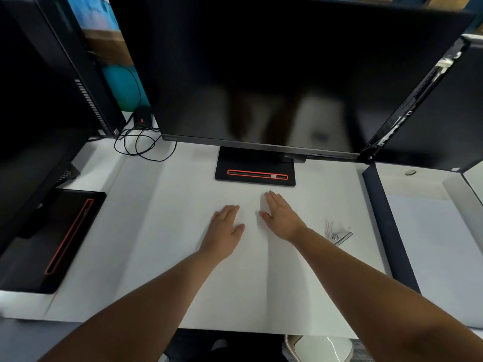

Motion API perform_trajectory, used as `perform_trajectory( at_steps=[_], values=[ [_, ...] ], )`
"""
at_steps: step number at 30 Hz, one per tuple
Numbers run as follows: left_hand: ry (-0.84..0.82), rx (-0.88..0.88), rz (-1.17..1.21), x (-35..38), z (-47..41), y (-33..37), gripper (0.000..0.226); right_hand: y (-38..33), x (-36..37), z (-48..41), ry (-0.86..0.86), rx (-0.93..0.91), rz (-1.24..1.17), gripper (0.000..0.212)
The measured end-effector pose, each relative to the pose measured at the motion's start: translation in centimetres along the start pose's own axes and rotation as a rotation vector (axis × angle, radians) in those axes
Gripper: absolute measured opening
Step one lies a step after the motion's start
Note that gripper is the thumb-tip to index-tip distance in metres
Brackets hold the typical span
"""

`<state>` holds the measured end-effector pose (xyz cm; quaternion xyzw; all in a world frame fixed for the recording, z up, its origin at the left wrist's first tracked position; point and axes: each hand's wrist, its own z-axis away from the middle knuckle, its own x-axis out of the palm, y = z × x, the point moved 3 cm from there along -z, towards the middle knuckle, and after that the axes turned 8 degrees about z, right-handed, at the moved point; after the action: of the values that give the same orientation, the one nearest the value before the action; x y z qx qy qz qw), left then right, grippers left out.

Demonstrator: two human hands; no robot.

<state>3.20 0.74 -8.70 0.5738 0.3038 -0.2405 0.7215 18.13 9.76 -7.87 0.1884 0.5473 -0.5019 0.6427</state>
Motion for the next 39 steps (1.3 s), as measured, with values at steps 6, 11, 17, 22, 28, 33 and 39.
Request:
perform_trajectory(
  at_steps=[6, 11, 17, 22, 28, 33, 39],
  values=[
    [0.012, -0.026, 0.025, -0.4, -0.1, -0.4, 0.052, -0.5, 0.9, 2.1, -0.045, -0.112, -0.017, 0.050],
    [0.060, -0.022, -0.005, -0.7, 0.0, -0.4, 0.052, 0.3, 1.2, 4.0, 0.114, -0.033, -0.317, 0.044],
    [-0.061, -0.136, -0.200, -0.6, -0.9, -0.8, 0.062, 0.1, 1.2, 2.7, 0.092, -0.022, -0.248, 0.045],
    [-0.258, 0.013, -0.152, 0.4, -0.7, 0.7, 0.056, -0.5, 1.2, 2.6, 0.091, -0.028, -0.208, 0.046],
    [-0.149, -0.001, -0.102, -0.4, -1.1, -0.4, 0.056, 0.6, 1.1, 2.7, 0.163, -0.001, -0.196, 0.046],
    [-0.254, 0.044, -0.008, 0.6, -1.1, 0.5, 0.049, 1.0, 1.8, 3.4, 0.142, -0.025, -0.143, 0.044],
    [-0.035, 0.005, 0.403, -1.4, -0.8, -0.3, 0.038, -1.9, 2.3, 4.5, 0.152, -0.158, -0.002, 0.055]
  ],
)
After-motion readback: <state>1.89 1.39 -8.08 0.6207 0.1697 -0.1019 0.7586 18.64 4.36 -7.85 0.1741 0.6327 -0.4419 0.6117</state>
